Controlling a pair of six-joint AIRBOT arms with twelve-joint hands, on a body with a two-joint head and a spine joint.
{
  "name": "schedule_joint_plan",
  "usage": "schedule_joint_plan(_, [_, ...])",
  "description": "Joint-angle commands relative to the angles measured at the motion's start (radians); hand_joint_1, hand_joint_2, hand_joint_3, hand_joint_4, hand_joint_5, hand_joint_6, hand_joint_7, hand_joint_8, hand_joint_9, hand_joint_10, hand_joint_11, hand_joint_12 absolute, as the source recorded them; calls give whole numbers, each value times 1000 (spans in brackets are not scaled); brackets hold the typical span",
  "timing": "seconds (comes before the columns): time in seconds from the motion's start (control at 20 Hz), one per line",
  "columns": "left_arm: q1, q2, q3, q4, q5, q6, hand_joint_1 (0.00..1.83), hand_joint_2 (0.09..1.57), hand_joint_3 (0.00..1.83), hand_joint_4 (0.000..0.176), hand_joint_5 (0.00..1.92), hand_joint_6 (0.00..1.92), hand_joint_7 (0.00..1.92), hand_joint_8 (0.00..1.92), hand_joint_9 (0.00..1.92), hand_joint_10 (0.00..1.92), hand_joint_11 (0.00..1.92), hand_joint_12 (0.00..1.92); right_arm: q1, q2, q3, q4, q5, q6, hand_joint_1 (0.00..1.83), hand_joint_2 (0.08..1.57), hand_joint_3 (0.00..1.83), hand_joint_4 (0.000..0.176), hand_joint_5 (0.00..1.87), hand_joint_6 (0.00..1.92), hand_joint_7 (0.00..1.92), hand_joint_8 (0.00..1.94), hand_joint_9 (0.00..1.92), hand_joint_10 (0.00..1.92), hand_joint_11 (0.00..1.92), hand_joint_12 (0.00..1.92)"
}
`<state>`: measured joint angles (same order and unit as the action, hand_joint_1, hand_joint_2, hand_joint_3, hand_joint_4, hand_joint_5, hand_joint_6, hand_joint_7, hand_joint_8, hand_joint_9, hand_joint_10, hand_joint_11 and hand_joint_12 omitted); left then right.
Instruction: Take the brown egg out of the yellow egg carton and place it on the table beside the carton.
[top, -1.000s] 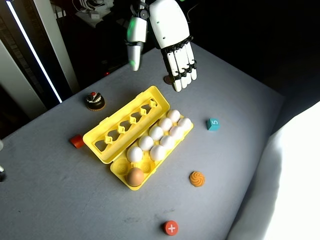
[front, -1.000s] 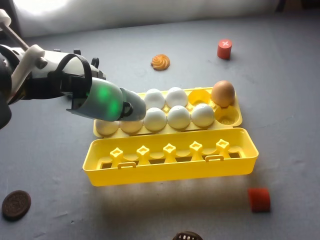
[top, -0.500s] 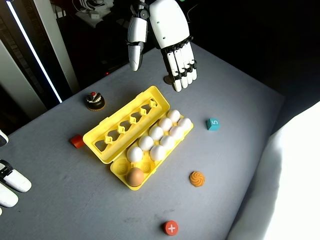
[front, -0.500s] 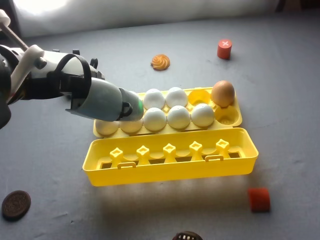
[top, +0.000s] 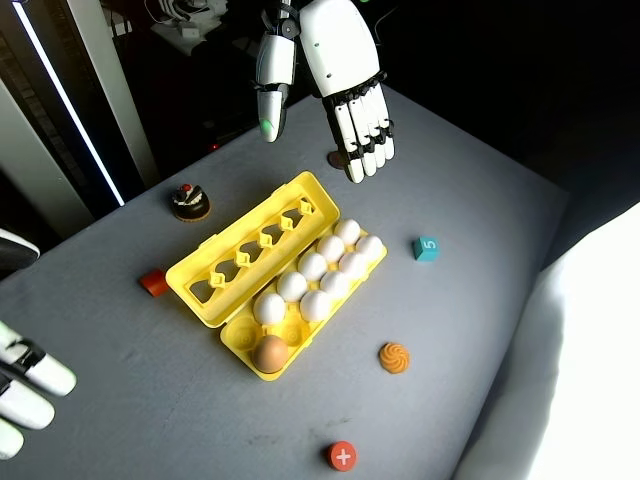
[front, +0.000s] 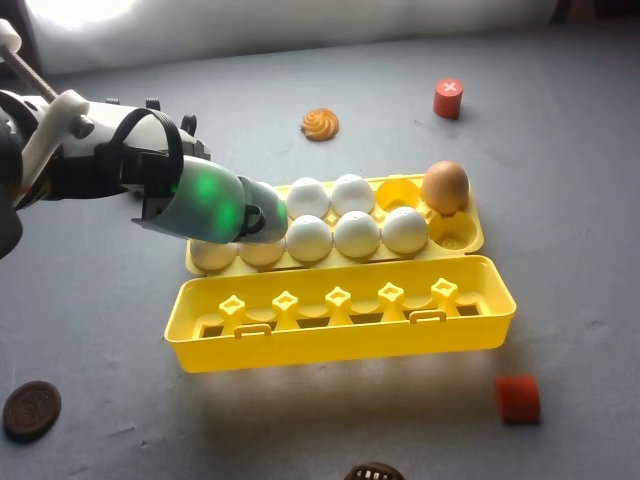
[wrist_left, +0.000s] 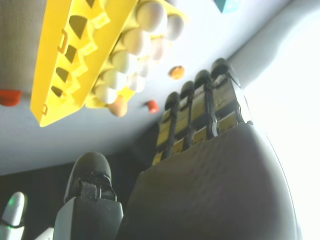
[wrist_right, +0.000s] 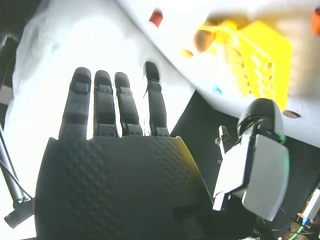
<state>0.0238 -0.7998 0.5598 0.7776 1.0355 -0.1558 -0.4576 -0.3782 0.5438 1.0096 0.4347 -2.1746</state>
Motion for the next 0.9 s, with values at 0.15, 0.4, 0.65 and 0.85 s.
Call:
schedule_joint_plan(0.15, [-8,5,-3,67,-28,-1,0,1183,3,0,43,8,39,8,24,7,7,3,10,-59,70,-28,49,-2,487,771,0,116,911,49,0,0,0,0,0,0])
schedule_joint_plan(0.4, [-8,5,-3,67,-28,-1,0,1185,3,0,26,2,32,4,8,1,0,0,10,-169,140,-71,48,-26,523,785,2,91,900,28,12,4,0,0,0,0])
schedule_joint_plan(0.65, [-8,5,-3,67,-28,-1,0,1180,0,0,21,1,31,4,11,4,0,0,18,-313,262,-180,70,30,550,794,5,105,890,17,39,11,0,0,0,0])
schedule_joint_plan(0.85, [-8,5,-4,67,-28,-1,0,1188,3,0,42,8,42,7,18,5,0,0,19,-392,334,-381,106,265,572,799,5,95,883,11,35,6,0,0,0,0])
